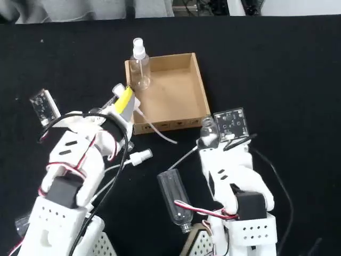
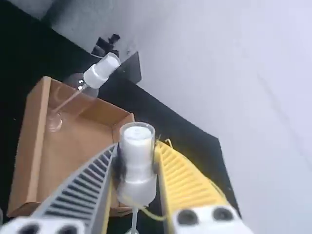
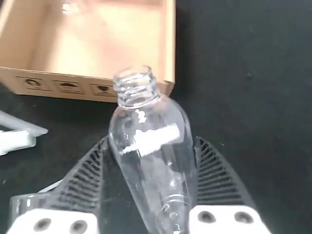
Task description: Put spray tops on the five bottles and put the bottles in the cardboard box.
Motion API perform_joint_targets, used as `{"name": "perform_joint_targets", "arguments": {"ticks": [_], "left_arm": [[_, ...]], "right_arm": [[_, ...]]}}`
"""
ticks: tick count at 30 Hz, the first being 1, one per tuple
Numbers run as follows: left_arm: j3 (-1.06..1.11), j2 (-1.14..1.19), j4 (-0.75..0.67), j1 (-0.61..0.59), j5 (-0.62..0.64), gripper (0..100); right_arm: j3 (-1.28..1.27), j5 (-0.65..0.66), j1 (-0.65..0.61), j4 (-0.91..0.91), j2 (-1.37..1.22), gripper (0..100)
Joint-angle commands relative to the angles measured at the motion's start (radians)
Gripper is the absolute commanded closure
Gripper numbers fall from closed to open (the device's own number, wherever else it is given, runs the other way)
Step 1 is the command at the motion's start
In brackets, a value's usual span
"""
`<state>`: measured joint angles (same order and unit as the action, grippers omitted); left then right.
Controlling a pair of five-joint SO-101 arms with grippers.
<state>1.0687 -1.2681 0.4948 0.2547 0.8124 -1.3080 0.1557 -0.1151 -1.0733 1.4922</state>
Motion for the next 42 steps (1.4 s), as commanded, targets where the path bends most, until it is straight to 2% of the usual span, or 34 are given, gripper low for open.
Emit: {"name": "perform_joint_targets", "arguments": {"ticks": [1,9,13,19,23,29,37,42], "left_arm": [[-0.012,-0.028,-0.063,-0.058,0.041,97],[0.051,-0.212,-0.064,-0.16,0.103,97],[0.107,-0.336,-0.066,-0.159,0.121,97],[0.15,-0.443,-0.066,-0.157,0.124,97],[0.16,-0.456,-0.066,-0.157,0.124,97],[0.166,-0.457,-0.066,-0.156,0.121,97],[0.209,-0.462,-0.068,-0.117,0.118,97],[0.211,-0.456,-0.068,-0.091,0.063,97]], "right_arm": [[-0.01,0.0,-0.06,0.04,0.024,90.3],[-0.012,0.149,-0.069,0.089,0.024,90.3],[-0.028,0.155,-0.078,0.112,0.024,90.3],[-0.137,0.155,-0.163,0.239,0.024,90.4],[-0.159,0.157,-0.169,0.267,0.024,90.4],[-0.173,0.276,-0.169,0.267,0.024,90.4],[-0.173,0.281,-0.169,0.267,0.024,90.4],[-0.173,0.281,-0.169,0.269,0.025,90.4]]}}
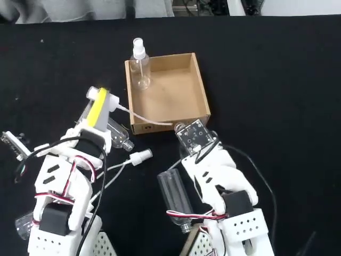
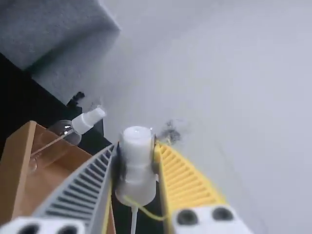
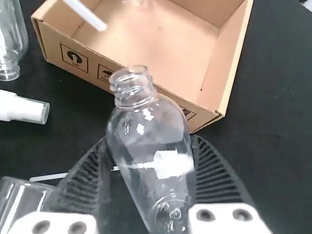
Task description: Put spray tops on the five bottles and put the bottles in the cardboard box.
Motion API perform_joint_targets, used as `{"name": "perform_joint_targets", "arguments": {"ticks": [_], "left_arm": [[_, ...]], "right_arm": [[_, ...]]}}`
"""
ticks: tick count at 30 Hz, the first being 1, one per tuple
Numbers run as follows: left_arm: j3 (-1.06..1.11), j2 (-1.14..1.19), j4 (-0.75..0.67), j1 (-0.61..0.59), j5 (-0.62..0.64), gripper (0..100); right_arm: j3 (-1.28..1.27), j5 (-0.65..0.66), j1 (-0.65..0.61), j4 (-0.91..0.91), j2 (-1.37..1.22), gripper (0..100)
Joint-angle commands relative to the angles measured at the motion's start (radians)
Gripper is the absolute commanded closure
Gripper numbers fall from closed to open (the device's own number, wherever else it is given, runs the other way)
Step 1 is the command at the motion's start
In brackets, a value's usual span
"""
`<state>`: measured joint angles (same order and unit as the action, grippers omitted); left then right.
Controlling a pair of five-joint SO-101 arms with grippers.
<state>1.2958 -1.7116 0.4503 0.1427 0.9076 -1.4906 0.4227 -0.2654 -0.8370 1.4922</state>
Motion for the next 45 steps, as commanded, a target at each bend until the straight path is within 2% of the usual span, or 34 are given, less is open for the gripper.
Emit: {"name": "perform_joint_targets", "arguments": {"ticks": [1,13,22,31,40,45], "left_arm": [[-0.012,-0.012,-0.023,0.021,-0.035,97],[0.015,-0.011,-0.031,0.051,-0.043,97],[0.213,-0.017,-0.362,0.05,-0.114,97],[0.225,-0.018,-0.342,0.107,-0.118,97],[0.196,-0.021,-0.341,0.019,-0.118,97],[0.194,-0.021,-0.331,0.019,-0.118,97]], "right_arm": [[0.01,0.014,-0.018,0.044,0.025,90.4],[0.01,0.014,-0.02,0.057,0.025,90.4],[-0.016,0.014,-0.071,0.057,0.025,90.4],[-0.015,0.014,-0.068,0.058,0.025,90.4],[-0.018,0.005,-0.066,0.058,0.025,90.4],[-0.018,0.005,-0.066,0.058,0.025,90.4]]}}
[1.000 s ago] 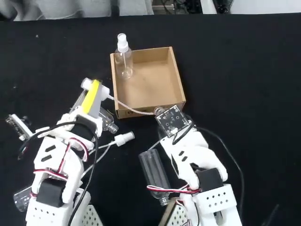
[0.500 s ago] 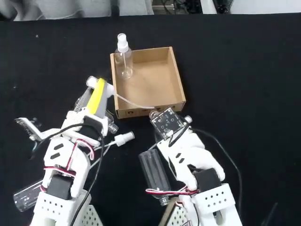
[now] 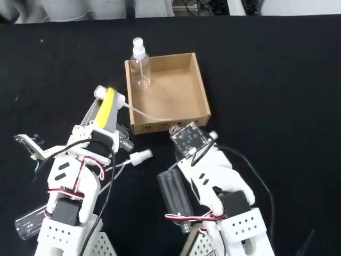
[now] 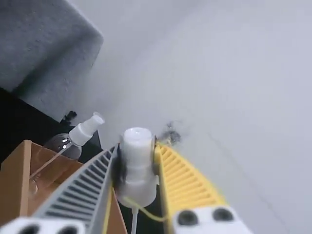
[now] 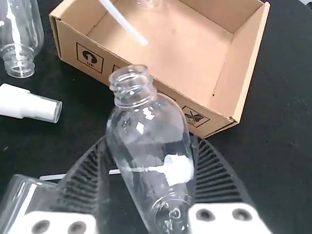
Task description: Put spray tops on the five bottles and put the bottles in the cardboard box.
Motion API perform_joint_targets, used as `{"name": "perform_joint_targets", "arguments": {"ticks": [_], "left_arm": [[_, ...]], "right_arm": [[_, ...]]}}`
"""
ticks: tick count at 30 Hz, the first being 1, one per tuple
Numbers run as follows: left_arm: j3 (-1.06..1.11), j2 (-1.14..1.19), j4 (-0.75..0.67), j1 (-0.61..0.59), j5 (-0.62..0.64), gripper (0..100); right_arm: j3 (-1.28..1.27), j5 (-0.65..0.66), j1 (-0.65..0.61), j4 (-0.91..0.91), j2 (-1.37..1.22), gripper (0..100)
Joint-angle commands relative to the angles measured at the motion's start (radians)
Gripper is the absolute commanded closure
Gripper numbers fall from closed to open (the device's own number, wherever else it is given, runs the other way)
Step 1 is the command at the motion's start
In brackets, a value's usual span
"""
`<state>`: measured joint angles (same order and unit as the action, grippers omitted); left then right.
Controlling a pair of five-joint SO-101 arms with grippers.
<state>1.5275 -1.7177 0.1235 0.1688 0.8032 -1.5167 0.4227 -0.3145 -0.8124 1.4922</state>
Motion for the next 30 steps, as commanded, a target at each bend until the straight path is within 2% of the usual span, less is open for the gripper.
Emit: {"name": "perform_joint_targets", "arguments": {"ticks": [1,9,18,23,30], "left_arm": [[-0.044,-0.015,0.014,-0.005,-0.014,97],[-0.197,-0.015,0.279,0.005,-0.009,97],[-0.211,-0.015,0.284,0.018,-0.009,97],[-0.223,-0.041,0.284,-0.025,-0.008,97],[-0.186,-0.107,0.284,0.008,-0.008,97]], "right_arm": [[0.008,0.005,-0.017,0.035,0.025,90.4],[-0.041,0.005,-0.015,0.112,0.025,90.4],[-0.047,0.011,-0.015,0.109,0.025,90.4],[-0.047,0.012,-0.015,0.106,0.024,90.4],[-0.047,0.012,-0.02,0.103,0.024,90.4]]}}
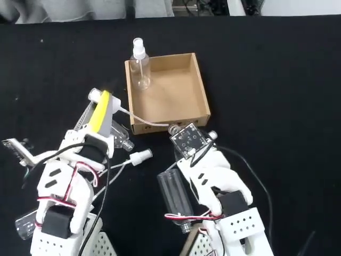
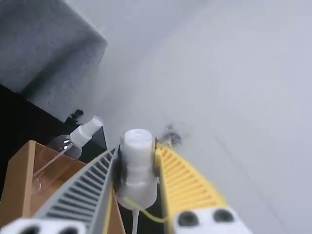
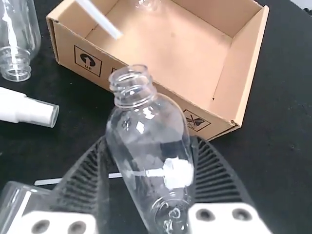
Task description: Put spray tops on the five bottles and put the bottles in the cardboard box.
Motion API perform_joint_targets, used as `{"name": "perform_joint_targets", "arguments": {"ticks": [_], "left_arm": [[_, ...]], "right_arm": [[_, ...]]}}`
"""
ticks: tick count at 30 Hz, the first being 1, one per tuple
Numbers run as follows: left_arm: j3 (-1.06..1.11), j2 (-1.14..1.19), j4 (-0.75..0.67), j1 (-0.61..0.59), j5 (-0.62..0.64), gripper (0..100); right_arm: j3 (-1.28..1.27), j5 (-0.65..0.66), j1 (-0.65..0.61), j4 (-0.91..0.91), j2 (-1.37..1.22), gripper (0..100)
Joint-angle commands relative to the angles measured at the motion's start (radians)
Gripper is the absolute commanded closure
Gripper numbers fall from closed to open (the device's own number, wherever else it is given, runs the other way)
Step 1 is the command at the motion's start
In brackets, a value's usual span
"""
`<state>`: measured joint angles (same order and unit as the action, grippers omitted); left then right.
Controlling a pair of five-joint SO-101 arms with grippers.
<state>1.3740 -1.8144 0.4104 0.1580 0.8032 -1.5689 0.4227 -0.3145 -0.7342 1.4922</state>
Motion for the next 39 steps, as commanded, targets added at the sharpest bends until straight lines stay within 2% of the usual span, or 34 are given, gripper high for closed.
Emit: {"name": "perform_joint_targets", "arguments": {"ticks": [1,8,16,39], "left_arm": [[-0.028,-0.009,-0.003,0.027,-0.008,97],[-0.007,0.0,-0.008,0.061,-0.009,97],[0.128,-0.002,-0.19,0.059,-0.014,97],[0.162,0.0,-0.187,0.133,-0.077,97]], "right_arm": [[0.005,0.012,-0.02,0.025,0.024,90.4],[0.007,0.014,-0.021,0.025,0.024,90.4],[0.007,0.014,-0.018,0.026,0.024,90.4],[0.01,0.012,-0.021,0.031,0.024,90.4]]}}
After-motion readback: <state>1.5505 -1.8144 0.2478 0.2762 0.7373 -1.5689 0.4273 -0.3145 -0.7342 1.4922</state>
